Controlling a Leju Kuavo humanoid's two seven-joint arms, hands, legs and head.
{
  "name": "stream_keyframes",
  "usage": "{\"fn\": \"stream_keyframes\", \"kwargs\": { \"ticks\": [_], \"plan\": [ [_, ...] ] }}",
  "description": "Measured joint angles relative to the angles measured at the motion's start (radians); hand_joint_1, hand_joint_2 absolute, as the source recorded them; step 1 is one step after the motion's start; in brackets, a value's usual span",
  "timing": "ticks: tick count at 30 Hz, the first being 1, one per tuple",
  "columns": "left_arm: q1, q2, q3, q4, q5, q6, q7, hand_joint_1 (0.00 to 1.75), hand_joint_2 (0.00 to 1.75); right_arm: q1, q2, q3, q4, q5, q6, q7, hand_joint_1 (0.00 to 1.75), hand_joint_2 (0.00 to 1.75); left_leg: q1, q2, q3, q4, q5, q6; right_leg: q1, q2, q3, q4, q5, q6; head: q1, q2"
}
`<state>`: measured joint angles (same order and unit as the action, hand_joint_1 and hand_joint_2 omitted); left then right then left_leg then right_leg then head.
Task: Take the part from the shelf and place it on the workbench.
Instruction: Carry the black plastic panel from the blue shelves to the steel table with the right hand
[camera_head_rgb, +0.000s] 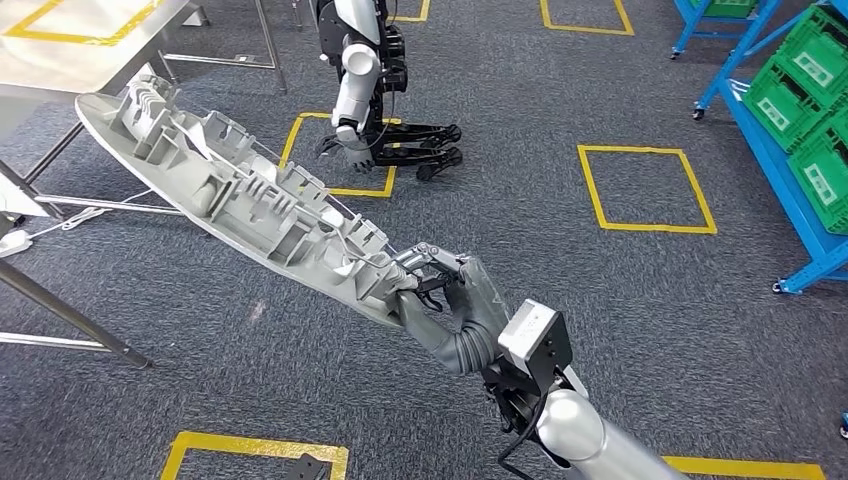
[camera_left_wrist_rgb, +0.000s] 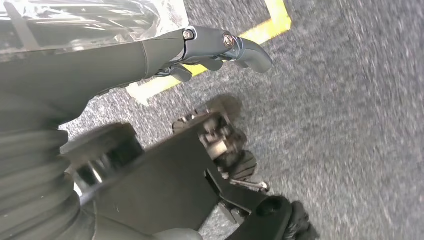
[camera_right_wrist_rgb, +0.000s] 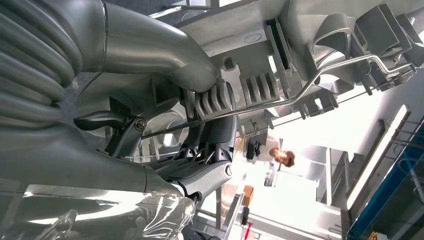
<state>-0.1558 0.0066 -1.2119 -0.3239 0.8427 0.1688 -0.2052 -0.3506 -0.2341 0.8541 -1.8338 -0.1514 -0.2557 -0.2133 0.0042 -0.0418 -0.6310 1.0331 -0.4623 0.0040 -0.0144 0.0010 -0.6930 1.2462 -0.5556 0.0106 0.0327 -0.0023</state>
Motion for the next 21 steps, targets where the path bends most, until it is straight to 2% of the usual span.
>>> {"fn": "stream_keyframes", "kwargs": {
  "ticks": [2,3,4,6,8,10,12,13,14,16,17,19,21],
  "plan": [
    [-0.004,0.003,0.000,0.000,-0.005,-0.001,0.001,0.00,1.75,0.000,0.000,0.000,0.000,0.000,-0.002,-0.001,1.75,1.75,0.000,-0.019,-0.003,0.005,-0.002,-0.005,-0.001,0.030,0.050,-0.126,0.064,-0.009,-0.001,0.000],
    [-0.006,0.004,-0.001,0.000,-0.006,-0.001,0.002,0.00,1.75,-0.001,0.000,0.000,0.000,0.000,-0.002,-0.001,1.75,1.75,0.002,-0.027,-0.007,0.007,-0.002,-0.010,0.000,0.043,0.065,-0.166,0.076,-0.011,-0.002,0.000],
    [-0.007,0.004,-0.002,0.000,-0.008,-0.001,0.003,0.00,1.75,-0.001,0.000,0.000,0.000,0.000,-0.003,-0.001,1.75,1.75,0.004,-0.033,-0.012,0.009,-0.001,-0.015,0.002,0.052,0.072,-0.184,0.075,-0.013,-0.002,0.000],
    [-0.005,0.006,-0.003,0.000,-0.009,-0.001,0.005,0.00,1.75,-0.002,0.000,0.000,0.000,0.000,-0.004,-0.001,1.75,1.75,0.008,-0.043,-0.017,0.007,0.002,-0.028,0.004,0.043,0.074,-0.194,0.074,-0.018,-0.001,0.000],
    [-0.005,0.009,-0.005,0.000,-0.009,-0.001,0.005,0.00,1.75,-0.002,0.001,0.000,0.000,0.000,-0.005,-0.001,1.75,1.75,0.007,-0.023,-0.025,0.027,-0.014,-0.040,0.000,0.028,0.082,-0.204,0.078,-0.027,-0.004,0.000],
    [-0.008,0.010,-0.006,0.000,-0.009,-0.001,0.005,0.00,1.75,-0.003,0.002,0.000,0.000,0.000,-0.005,-0.001,1.75,1.75,0.007,0.013,-0.064,0.116,-0.062,-0.052,-0.003,0.009,0.091,-0.210,0.077,-0.035,-0.010,0.000],
    [-0.010,0.011,-0.006,-0.001,-0.008,-0.001,0.005,0.00,1.75,-0.003,0.002,0.000,0.001,0.000,-0.004,-0.001,1.75,1.75,0.012,0.025,-0.118,0.232,-0.106,-0.060,-0.002,-0.010,0.097,-0.209,0.073,-0.037,-0.013,0.000],
    [-0.010,0.011,-0.006,0.000,-0.008,-0.001,0.005,0.00,1.75,-0.003,0.003,0.000,0.001,0.000,-0.003,-0.001,1.75,1.75,0.014,0.026,-0.130,0.258,-0.107,-0.063,-0.002,-0.018,0.100,-0.209,0.071,-0.036,-0.013,0.000],
    [-0.010,0.012,-0.006,0.000,-0.008,-0.001,0.005,0.00,1.75,-0.003,0.003,0.001,0.002,0.000,-0.002,-0.001,1.75,1.75,0.016,0.028,-0.124,0.246,-0.090,-0.065,-0.003,-0.025,0.102,-0.209,0.068,-0.035,-0.013,0.000],
    [-0.010,0.014,-0.007,-0.001,-0.011,-0.002,0.006,0.00,1.75,-0.003,0.005,0.001,0.003,0.000,0.000,-0.001,1.75,1.75,0.018,0.042,-0.066,0.131,-0.028,-0.065,-0.003,-0.038,0.109,-0.208,0.062,-0.028,-0.013,0.000],
    [-0.011,0.015,-0.008,-0.001,-0.016,-0.002,0.008,0.00,1.75,-0.004,0.006,0.001,0.004,0.000,0.002,-0.001,1.75,1.75,0.015,0.054,-0.034,0.069,-0.007,-0.062,0.000,-0.044,0.112,-0.206,0.058,-0.023,-0.014,0.000],
    [-0.013,0.016,-0.011,-0.001,-0.025,-0.003,0.014,0.00,1.75,-0.008,0.008,0.001,0.005,-0.001,0.005,-0.001,1.75,1.75,0.009,0.068,-0.004,0.006,0.004,-0.048,0.004,-0.053,0.115,-0.206,0.054,-0.012,-0.013,0.000],
    [-0.014,0.018,-0.013,-0.001,-0.029,-0.004,0.017,0.00,1.75,-0.015,0.009,0.001,0.006,-0.003,0.009,-0.001,1.75,1.75,0.005,0.060,-0.005,0.003,0.002,-0.031,0.004,-0.061,0.118,-0.210,0.053,-0.001,-0.012,0.000]
  ]
}}
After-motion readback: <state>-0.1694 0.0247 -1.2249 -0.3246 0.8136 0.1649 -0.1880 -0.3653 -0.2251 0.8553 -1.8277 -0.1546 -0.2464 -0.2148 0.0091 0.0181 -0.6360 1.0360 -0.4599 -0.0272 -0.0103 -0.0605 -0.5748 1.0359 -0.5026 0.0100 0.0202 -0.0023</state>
